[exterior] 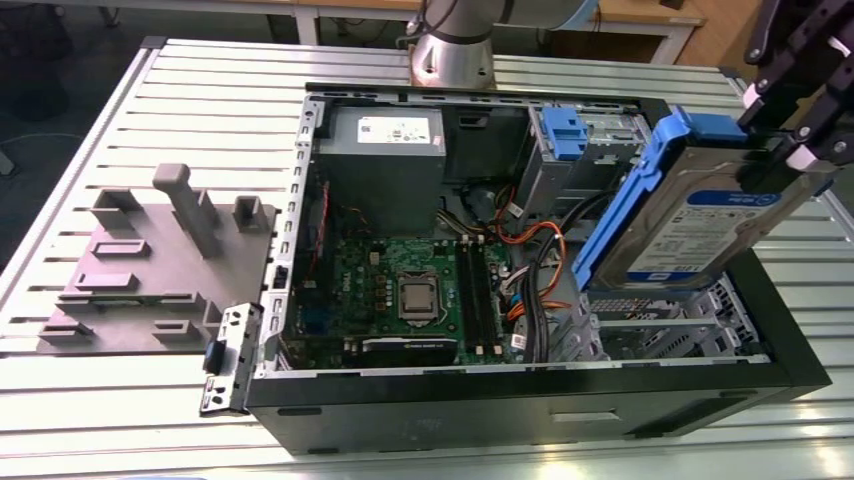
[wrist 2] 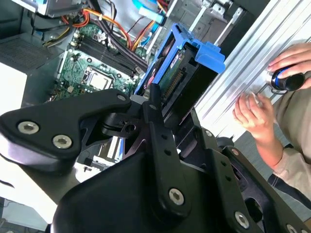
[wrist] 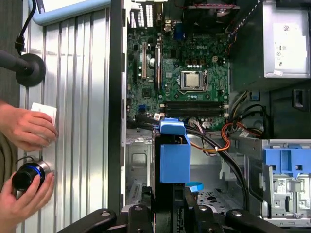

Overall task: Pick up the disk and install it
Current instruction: 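Pick up the disk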

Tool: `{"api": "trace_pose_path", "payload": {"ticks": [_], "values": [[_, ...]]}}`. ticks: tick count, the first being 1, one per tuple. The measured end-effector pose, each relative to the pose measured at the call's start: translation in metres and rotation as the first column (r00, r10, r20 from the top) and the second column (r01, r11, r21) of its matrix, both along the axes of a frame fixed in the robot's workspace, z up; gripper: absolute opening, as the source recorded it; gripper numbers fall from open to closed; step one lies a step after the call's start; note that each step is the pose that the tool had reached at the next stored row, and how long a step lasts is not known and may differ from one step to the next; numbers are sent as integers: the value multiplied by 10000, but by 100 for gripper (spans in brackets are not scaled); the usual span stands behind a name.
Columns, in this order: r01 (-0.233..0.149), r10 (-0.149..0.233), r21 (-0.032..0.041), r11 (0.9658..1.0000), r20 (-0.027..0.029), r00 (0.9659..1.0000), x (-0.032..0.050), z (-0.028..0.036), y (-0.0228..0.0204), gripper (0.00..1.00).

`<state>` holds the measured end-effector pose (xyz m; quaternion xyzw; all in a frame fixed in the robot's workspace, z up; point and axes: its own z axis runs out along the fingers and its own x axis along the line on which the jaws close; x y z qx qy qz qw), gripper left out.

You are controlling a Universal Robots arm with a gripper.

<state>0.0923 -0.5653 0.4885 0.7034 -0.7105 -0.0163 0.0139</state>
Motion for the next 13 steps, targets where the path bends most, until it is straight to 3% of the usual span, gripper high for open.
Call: {"api": "trace_pose_path", "payload": {"ticks": [8, 13], "values": [[0, 0, 0, 10000, -3, 10000, 179, -72, -9, 35], [-1, 1, 1, 10000, -3, 10000, 233, -138, -30, 35]]}}
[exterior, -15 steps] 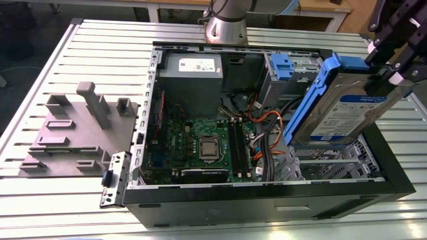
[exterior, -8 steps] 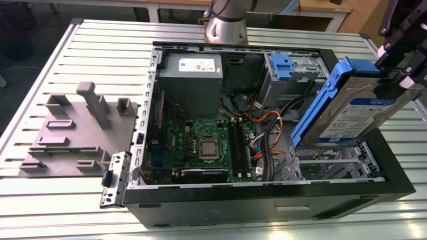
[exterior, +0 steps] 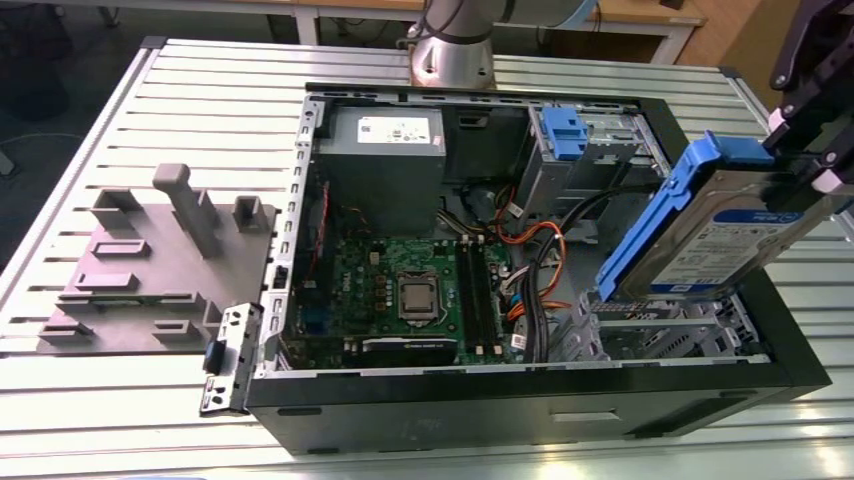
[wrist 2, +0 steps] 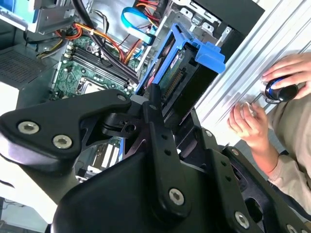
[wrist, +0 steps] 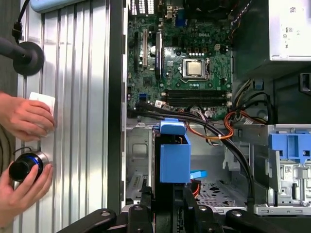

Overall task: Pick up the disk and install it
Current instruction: 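Pick up the disk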

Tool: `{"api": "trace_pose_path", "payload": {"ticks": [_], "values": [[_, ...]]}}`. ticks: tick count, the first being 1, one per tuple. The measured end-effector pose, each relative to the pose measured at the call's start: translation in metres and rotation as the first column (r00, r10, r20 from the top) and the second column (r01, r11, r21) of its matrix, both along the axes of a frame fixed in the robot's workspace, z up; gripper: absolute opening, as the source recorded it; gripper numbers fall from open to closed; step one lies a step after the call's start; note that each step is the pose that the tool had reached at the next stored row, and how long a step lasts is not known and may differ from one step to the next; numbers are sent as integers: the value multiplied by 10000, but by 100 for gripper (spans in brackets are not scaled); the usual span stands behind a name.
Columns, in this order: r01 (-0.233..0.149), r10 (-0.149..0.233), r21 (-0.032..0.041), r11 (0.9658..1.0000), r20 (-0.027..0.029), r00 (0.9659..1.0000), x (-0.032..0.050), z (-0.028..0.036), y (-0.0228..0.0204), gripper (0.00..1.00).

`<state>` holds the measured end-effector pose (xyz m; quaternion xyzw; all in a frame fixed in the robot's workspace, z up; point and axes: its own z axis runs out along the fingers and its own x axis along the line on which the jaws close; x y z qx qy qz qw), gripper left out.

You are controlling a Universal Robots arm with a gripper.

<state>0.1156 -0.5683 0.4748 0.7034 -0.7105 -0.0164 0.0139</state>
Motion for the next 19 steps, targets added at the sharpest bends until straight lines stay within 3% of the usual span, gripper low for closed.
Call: {"api": "trace_pose_path", "payload": {"ticks": [12, 19], "values": [[0, 0, -1, 10000, 0, 10000, 55, -151, -8, 35], [-61, 61, 2, 10000, 0, 10000, 59, -167, -8, 35]]}}
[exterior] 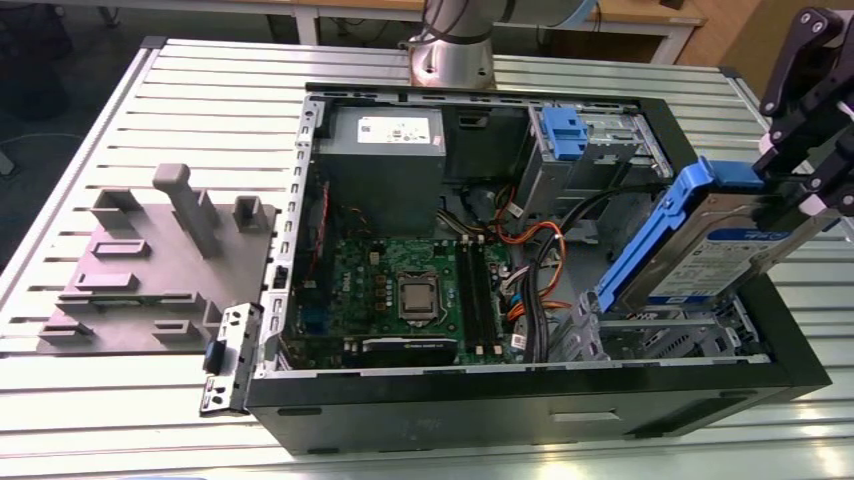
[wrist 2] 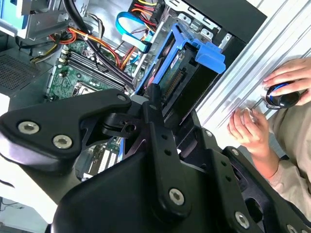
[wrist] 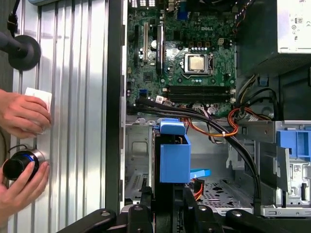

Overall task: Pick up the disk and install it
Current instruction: 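Pick up the disk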

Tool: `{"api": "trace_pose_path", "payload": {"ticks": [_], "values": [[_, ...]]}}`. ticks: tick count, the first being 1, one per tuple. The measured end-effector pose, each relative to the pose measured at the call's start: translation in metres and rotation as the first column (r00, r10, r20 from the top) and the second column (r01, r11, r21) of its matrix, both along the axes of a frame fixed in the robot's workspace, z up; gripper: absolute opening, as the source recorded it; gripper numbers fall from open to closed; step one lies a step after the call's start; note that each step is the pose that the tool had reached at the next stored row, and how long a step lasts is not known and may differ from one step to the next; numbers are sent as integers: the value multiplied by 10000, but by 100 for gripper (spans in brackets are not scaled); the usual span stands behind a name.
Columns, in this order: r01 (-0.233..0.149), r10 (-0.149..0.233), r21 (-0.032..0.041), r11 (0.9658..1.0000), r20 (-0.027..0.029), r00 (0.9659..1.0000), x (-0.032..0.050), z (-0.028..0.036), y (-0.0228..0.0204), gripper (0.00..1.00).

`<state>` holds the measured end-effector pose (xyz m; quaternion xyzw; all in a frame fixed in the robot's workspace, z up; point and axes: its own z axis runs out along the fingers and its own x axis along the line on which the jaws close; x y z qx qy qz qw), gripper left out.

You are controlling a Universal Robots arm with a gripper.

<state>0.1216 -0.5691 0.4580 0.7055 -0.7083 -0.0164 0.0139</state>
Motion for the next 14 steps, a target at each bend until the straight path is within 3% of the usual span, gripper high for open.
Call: {"api": "trace_pose_path", "payload": {"ticks": [2, 5, 14], "values": [[-47, 47, 14, 10000, 0, 10000, 0, -5, -1, 35], [-102, 102, 176, 9998, 1, 9999, 0, -12, 0, 35], [-105, 105, 186, 9998, 1, 9999, 0, -54, -4, 35]]}}
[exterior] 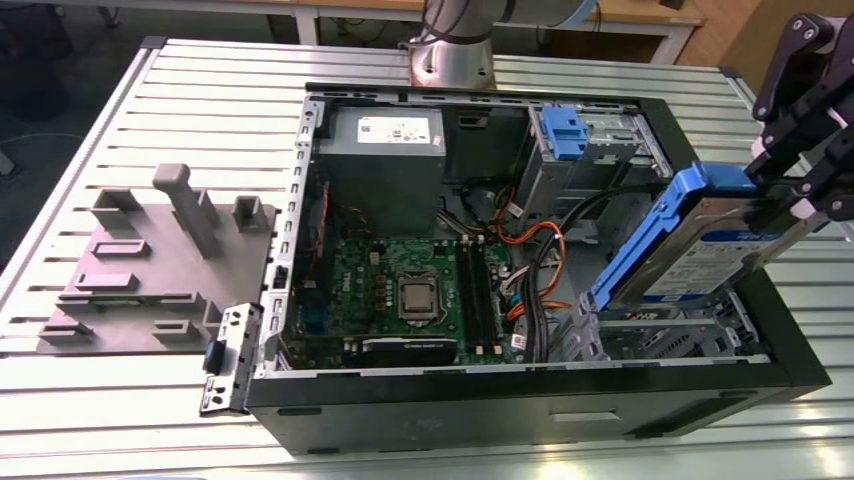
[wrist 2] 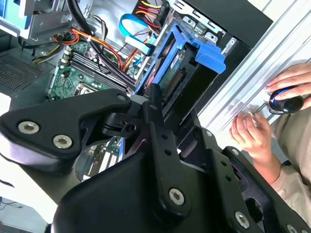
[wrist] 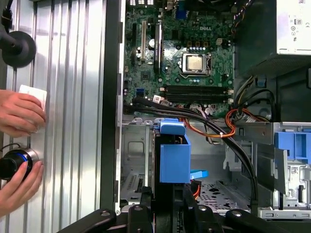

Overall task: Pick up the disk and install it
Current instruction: 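Pick up the disk, then insert the disk into the insertion slot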

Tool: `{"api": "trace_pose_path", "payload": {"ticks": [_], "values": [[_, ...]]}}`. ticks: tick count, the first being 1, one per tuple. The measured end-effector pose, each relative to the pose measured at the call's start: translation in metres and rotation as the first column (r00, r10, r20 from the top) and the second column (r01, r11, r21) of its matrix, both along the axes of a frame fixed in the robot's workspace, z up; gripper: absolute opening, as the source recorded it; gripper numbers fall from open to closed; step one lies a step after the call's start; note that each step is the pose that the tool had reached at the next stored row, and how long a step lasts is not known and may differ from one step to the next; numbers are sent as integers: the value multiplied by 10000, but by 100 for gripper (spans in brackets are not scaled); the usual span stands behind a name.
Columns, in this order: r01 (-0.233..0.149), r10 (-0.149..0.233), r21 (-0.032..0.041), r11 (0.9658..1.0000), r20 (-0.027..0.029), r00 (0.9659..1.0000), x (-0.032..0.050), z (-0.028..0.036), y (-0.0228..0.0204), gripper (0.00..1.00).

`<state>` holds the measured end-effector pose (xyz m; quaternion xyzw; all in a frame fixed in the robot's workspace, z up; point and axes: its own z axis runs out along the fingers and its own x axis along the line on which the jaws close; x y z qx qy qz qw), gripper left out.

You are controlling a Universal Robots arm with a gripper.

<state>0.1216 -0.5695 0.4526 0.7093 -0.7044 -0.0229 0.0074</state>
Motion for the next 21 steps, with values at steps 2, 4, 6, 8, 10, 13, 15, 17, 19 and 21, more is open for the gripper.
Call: {"api": "trace_pose_path", "payload": {"ticks": [2, 4, 6, 8, 10, 13, 15, 17, 19, 21], "values": [[9, -9, 2, 10000, 0, 10000, 0, -12, -2, 35], [54, -54, 1, 10000, 0, 10000, 0, -21, -2, 35], [120, -120, -2, 9999, 0, 9999, 0, -21, -2, 35], [196, -196, 0, 9998, 0, 9998, 0, -24, -2, 35], [269, -269, 1, 9996, 0, 9996, 0, -26, -2, 35], [325, -325, 2, 9995, 0, 9995, 0, -32, -2, 35], [336, -336, 1, 9994, 0, 9994, 0, -46, -2, 35], [346, -346, 2, 9994, 0, 9994, 0, -65, -2, 35], [354, -354, 0, 9994, 0, 9994, 0, -75, -2, 35], [355, -355, -1, 9994, 0, 9994, 0, -75, -2, 35]]}}
